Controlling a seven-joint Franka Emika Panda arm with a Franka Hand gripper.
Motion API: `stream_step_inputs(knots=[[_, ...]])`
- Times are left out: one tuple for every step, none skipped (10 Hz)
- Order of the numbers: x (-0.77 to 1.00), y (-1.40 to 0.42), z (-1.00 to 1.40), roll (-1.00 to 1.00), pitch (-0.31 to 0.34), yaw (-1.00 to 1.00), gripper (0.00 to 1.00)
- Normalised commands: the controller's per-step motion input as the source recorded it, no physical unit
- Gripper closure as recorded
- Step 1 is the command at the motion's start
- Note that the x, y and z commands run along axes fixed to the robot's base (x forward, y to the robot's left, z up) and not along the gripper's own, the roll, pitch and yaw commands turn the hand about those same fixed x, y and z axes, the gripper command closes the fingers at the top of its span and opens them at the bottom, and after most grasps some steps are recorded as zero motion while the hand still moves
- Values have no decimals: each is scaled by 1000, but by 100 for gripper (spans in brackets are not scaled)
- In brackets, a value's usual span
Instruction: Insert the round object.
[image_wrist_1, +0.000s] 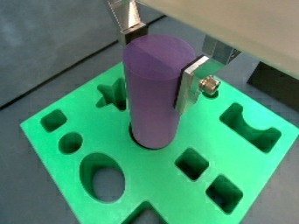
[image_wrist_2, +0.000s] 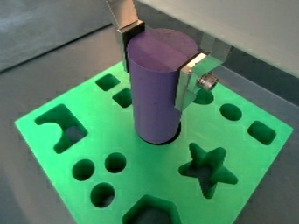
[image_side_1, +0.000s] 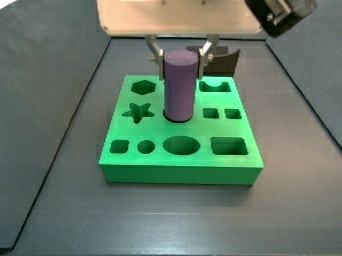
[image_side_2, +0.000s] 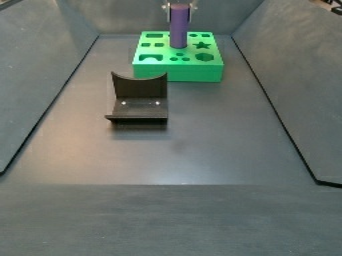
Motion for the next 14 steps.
stream_step_inputs(knots=[[140,0,-974,54,-37,0,100],[140,0,-997,73,-44,0,100],[0,0,-974,189,-29,0,100],[-291,0,-897,173,-79,0,100],[-400,0,-740,151,-43,0,100],[-363,0,-760,134,-57,0,100],[-51,-97,-900,79,-94,0,100],[37,-149,-1000,114,-76,0,100],[131,-243,-1000,93,-83,0,100],[160,-434,-1000,80,-87,3,100],[14,-443,-934,71,-84,0,100],[-69,-417,-957,119,-49,-3,100],[-94,-346,-906,93,-74,-14,100],[-46,0,-506,-210,-231,0,100]])
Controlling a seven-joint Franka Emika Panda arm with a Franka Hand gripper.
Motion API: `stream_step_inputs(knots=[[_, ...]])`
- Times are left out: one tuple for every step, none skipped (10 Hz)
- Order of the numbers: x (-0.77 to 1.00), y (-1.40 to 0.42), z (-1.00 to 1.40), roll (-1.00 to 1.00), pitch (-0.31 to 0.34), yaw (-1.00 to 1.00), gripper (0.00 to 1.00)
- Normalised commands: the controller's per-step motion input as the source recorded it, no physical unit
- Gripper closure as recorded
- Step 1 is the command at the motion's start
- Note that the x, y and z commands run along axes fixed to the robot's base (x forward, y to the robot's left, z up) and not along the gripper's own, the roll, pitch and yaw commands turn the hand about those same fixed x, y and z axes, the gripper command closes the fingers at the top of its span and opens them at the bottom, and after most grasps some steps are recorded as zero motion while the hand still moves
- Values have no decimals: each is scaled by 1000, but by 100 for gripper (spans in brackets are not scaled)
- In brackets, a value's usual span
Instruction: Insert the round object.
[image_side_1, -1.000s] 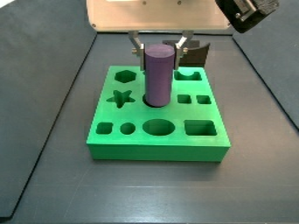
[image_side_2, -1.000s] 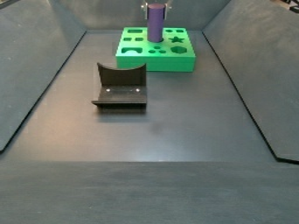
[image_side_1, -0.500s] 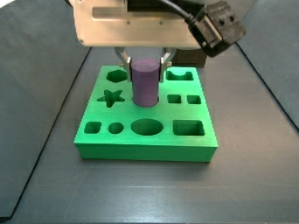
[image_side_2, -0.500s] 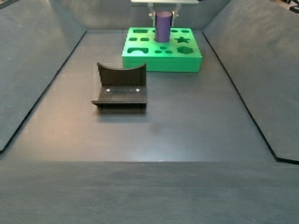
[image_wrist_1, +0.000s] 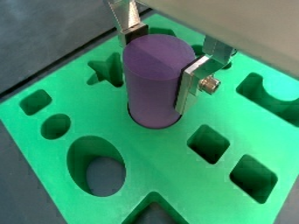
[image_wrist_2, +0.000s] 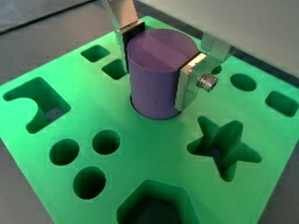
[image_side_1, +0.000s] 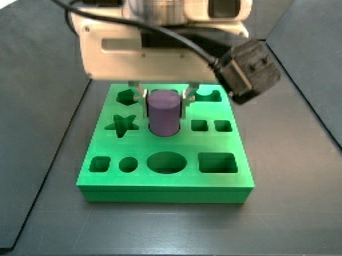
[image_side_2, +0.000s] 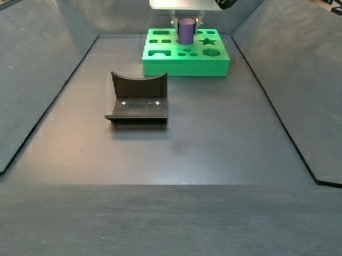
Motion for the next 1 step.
stream_step_inputs(knots=[[-106,-74,-120,54,-140,40,100]])
